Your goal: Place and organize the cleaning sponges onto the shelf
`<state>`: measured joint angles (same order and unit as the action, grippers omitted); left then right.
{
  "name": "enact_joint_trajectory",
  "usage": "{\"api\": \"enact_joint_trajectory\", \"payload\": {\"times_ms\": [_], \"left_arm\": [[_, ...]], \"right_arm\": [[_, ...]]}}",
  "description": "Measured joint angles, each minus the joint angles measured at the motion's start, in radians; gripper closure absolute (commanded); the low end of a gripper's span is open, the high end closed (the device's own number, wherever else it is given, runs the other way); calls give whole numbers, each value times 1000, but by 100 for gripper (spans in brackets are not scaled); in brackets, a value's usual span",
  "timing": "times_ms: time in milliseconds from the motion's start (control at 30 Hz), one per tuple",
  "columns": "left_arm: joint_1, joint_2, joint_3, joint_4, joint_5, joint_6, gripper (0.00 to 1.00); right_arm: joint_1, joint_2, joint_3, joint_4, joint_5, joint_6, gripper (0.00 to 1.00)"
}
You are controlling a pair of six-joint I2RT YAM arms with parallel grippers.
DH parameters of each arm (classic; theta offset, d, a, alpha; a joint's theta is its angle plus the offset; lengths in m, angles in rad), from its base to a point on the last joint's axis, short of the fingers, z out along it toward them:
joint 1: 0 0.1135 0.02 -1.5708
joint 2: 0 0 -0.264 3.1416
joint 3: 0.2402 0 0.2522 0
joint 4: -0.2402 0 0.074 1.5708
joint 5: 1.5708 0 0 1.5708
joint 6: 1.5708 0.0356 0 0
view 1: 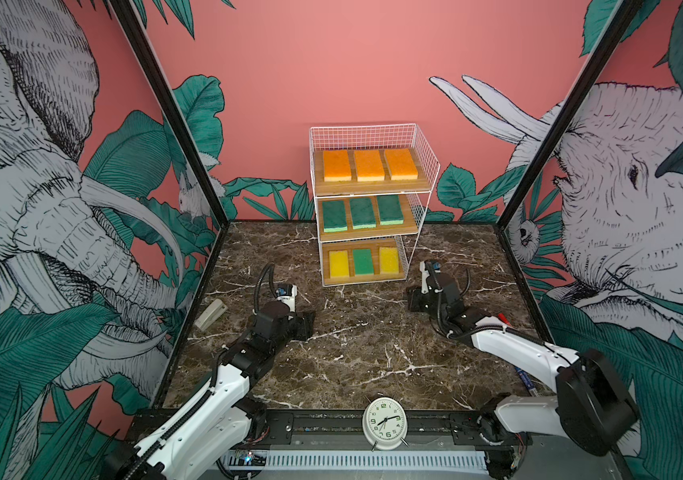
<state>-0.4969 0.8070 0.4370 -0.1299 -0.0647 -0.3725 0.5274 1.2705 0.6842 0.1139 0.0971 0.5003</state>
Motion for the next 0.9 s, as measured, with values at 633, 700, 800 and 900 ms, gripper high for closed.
{"api": "enact_joint_trajectory", "payload": {"times_ms": [633, 700, 800, 900], "left_arm": [[105, 114, 71, 71, -240, 203, 11], [149, 85, 57, 79, -278, 211, 7], [217, 64, 41, 82, -330, 217, 1], [273, 73, 35, 89, -367, 216, 1]], "right_arm": [[-362, -213, -143, -45, 3, -106, 46], [-409, -208, -154, -43, 3, -113, 38], [-472, -187, -163, -35, 3, -124, 31], [-526, -153, -168, -11, 0, -134, 19]]}}
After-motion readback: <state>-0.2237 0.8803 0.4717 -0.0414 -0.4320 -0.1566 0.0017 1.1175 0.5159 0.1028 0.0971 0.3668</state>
